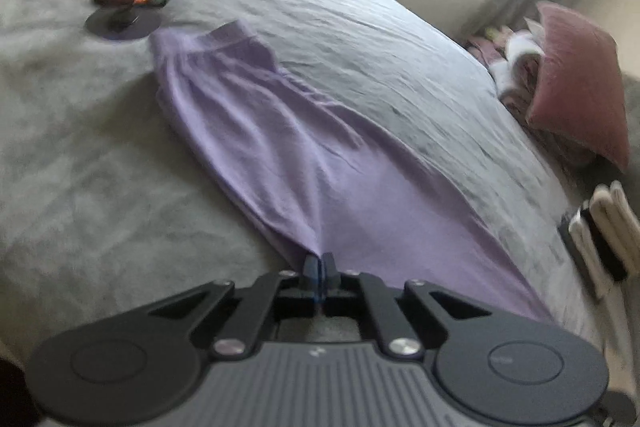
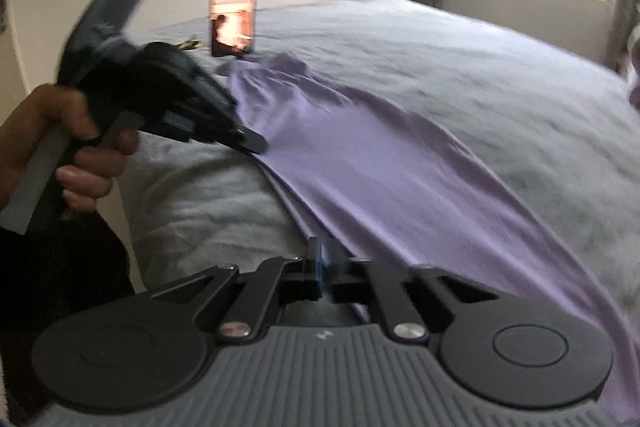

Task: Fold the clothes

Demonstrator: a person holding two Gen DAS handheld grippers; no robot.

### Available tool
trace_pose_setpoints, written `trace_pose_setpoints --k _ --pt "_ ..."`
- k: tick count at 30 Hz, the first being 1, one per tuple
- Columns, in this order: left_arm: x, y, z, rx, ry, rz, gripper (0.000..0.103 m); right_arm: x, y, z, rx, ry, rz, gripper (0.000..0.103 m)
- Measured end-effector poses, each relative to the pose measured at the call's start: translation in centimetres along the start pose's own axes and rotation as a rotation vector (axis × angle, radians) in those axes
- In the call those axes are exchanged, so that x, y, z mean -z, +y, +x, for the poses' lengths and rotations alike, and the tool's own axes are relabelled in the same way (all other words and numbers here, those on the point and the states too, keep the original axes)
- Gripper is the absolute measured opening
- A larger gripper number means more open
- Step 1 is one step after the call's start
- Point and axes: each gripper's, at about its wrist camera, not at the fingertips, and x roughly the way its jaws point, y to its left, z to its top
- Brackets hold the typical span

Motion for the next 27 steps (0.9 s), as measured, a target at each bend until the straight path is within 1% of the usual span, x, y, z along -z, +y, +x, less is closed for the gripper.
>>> trace_pose_setpoints --k 1,2,3,4,5,7,11,13,16,19,24,27 --pt "0.1 -0.2 -0.1 0.006 -0.005 0.025 0.02 0.2 -0.5 -0.3 0.011 0.002 0.032 0.026" --pt "0.2 -0.4 -0.2 0.021 -0.007 0.041 0.028 0.5 -0.9 -0.9 0.026 -0.004 0.069 0.049" --pt "0.3 -0.5 -0.4 0.042 -0.005 0.052 0.042 0.7 -1.4 -1.5 0.041 -0.011 0.107 0.063" --pt "0.3 -0.7 -0.5 0.063 0.003 0.065 0.048 1.0 -1.8 -2.1 0.055 -0.018 0.141 0.063" --pt "0.3 -0.9 -0.6 0.082 0.013 0.078 0.049 1.2 -2.2 -2.8 0.07 -0.023 0.174 0.063" --pt "0.5 -1.5 -0.7 0.112 0.031 0.1 0.058 2.0 -3.1 -4.0 0.116 -0.031 0.265 0.063" --pt "1.2 -3.0 -1.4 0.164 0.045 0.15 0.062 4.2 -4.4 -6.9 0.208 -0.071 0.476 0.063" --pt "1.7 -4.1 -1.8 0.18 0.035 0.195 0.065 5.6 -4.8 -8.2 0.239 -0.094 0.567 0.063" --pt "2.7 -5.9 -2.4 0.216 0.027 0.296 0.065 7.8 -5.3 -10.2 0.282 -0.128 0.695 0.063" --pt "4.1 -7.9 -2.8 0.278 0.034 0.415 0.065 9.6 -5.9 -12.1 0.306 -0.176 0.798 0.063" --pt "6.6 -10.7 -3.2 0.365 0.029 0.602 0.06 11.8 -7.2 -14.3 0.325 -0.262 0.929 0.063" --pt "7.9 -12.1 -3.0 0.397 0.029 0.689 0.058 12.6 -8.3 -15.0 0.309 -0.308 1.006 0.063"
